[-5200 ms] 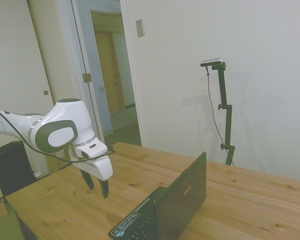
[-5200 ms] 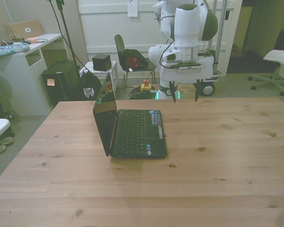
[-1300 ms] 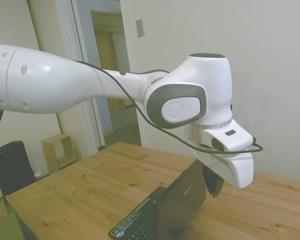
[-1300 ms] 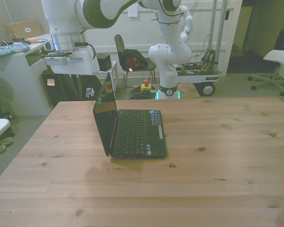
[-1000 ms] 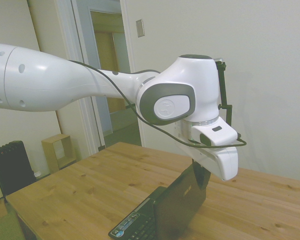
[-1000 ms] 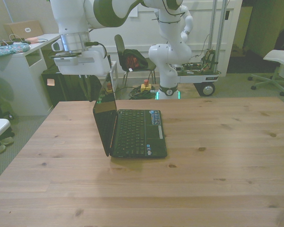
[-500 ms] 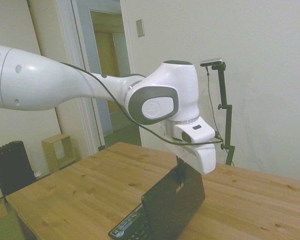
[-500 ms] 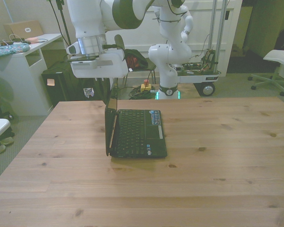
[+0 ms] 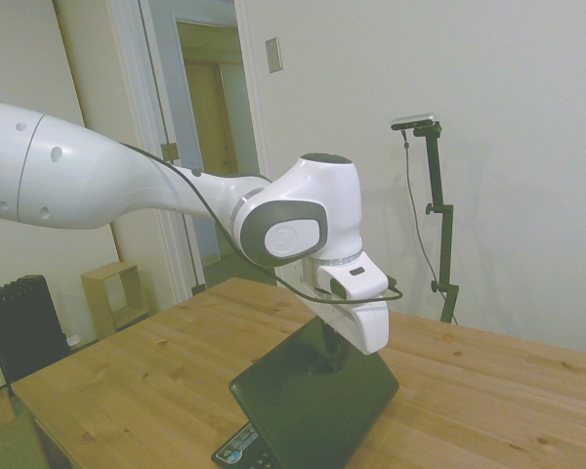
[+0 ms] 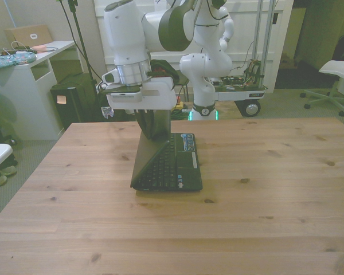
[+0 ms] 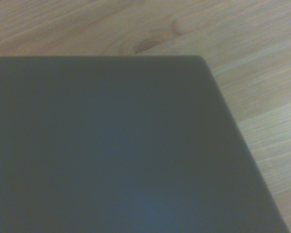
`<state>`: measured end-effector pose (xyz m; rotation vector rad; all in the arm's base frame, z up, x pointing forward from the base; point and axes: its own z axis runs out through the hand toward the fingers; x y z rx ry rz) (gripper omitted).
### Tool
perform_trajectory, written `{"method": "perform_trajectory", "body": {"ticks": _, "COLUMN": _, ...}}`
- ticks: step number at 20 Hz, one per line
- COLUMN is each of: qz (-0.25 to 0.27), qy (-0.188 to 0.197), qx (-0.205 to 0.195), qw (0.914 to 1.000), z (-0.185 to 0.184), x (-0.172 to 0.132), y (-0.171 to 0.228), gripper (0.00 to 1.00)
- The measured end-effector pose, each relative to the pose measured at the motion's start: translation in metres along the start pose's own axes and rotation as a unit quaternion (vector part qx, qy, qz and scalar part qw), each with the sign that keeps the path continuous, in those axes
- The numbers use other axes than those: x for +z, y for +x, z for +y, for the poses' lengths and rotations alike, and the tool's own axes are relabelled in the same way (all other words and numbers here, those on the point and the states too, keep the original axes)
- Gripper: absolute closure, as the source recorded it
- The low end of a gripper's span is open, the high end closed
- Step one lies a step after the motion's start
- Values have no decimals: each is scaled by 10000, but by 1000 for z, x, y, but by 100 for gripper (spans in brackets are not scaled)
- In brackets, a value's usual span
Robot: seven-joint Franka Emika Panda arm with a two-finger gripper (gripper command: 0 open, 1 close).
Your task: Close the laptop
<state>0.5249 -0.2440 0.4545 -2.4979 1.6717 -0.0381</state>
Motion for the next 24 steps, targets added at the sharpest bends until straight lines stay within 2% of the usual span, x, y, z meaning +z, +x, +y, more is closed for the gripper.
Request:
{"method": "perform_trajectory", "body": {"ticks": 6, "qz": -141, "qy": -142, "qx": -43, "qw": 9998, "z": -3, "x": 35, "y": -15, "gripper": 100}}
{"method": "perform_trajectory", "body": {"ticks": 14, "qz": -189, "qy": -194, "qx": -42, "qw": 9996, "z": -5, "x": 48, "y": -21, "gripper": 100}}
{"method": "perform_trajectory", "body": {"ticks": 19, "qz": -271, "qy": -307, "qx": 13, "qw": 9992, "z": 3, "x": 77, "y": -23, "gripper": 100}}
{"method": "perform_trajectory", "body": {"ticks": 22, "qz": -199, "qy": -188, "qx": -61, "qw": 9996, "z": -3, "x": 62, "y": -29, "gripper": 100}}
{"method": "perform_trajectory", "body": {"ticks": 24, "qz": -93, "qy": -2, "qx": -192, "qw": 9998, "z": -13, "x": 31, "y": -42, "gripper": 100}}
